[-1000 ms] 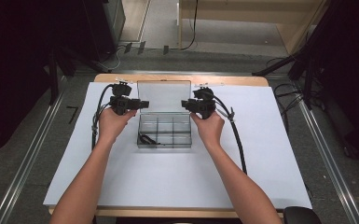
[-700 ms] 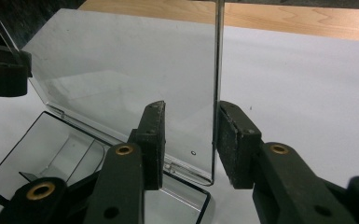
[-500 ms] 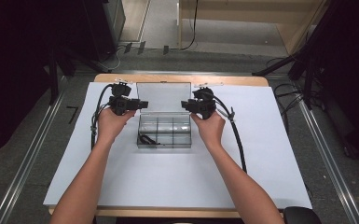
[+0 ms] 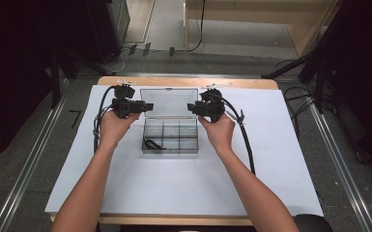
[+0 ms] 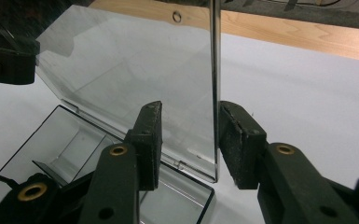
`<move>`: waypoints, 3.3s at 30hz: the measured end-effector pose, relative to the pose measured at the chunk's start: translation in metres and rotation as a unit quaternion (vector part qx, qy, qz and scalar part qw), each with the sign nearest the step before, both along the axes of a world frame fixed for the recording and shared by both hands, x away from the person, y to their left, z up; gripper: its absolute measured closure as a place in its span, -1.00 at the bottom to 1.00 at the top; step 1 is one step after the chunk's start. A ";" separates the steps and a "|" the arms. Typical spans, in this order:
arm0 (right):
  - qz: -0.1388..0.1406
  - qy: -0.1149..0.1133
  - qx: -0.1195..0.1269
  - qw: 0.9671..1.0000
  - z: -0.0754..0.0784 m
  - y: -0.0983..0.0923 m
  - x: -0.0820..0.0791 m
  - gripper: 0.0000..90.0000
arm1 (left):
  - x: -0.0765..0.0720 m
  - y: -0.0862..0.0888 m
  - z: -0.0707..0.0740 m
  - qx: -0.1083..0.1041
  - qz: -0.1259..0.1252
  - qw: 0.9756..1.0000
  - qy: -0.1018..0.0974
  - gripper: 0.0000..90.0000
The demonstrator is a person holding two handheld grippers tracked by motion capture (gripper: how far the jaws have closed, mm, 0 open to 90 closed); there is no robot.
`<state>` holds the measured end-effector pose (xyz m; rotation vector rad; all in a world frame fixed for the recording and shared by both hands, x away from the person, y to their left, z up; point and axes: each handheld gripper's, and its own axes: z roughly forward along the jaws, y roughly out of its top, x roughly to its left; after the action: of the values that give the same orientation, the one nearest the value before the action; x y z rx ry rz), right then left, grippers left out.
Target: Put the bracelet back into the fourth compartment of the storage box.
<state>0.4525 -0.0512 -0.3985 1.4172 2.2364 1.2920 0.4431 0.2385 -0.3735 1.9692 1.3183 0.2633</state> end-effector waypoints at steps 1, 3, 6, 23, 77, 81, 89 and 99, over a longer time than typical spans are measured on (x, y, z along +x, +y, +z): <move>0.002 0.000 -0.001 1.000 0.001 0.000 0.000 0.38 | 0.000 0.000 0.001 0.002 -0.001 1.000 -0.002 0.24; 0.002 -0.001 -0.004 1.000 0.003 0.000 -0.001 0.38 | 0.000 0.000 0.002 0.003 -0.002 1.000 -0.001 0.24; 0.006 -0.004 -0.010 1.000 0.006 0.001 -0.002 0.37 | 0.000 -0.001 0.003 0.004 -0.005 1.000 0.000 0.24; 0.021 -0.006 -0.009 1.000 0.026 -0.002 -0.006 0.33 | -0.006 0.000 0.022 0.001 -0.010 1.000 -0.006 0.19; 0.056 0.006 -0.007 0.998 0.045 -0.011 -0.033 0.19 | -0.037 0.003 0.033 -0.009 -0.027 0.999 0.016 -0.04; 0.058 0.008 -0.007 0.998 0.043 -0.013 -0.036 0.19 | -0.041 0.003 0.030 -0.010 -0.028 0.999 0.018 -0.04; 0.059 0.007 -0.004 0.998 0.038 -0.014 -0.045 0.19 | -0.048 0.006 0.027 -0.015 -0.025 0.999 0.020 -0.05; 0.063 0.012 -0.003 0.998 0.033 -0.015 -0.051 0.17 | -0.056 0.005 0.022 -0.013 -0.026 0.999 0.020 -0.06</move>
<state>0.4015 -0.0666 -0.3651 1.3157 2.3768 1.3113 0.3871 0.2440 -0.3518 1.9929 1.2870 0.1814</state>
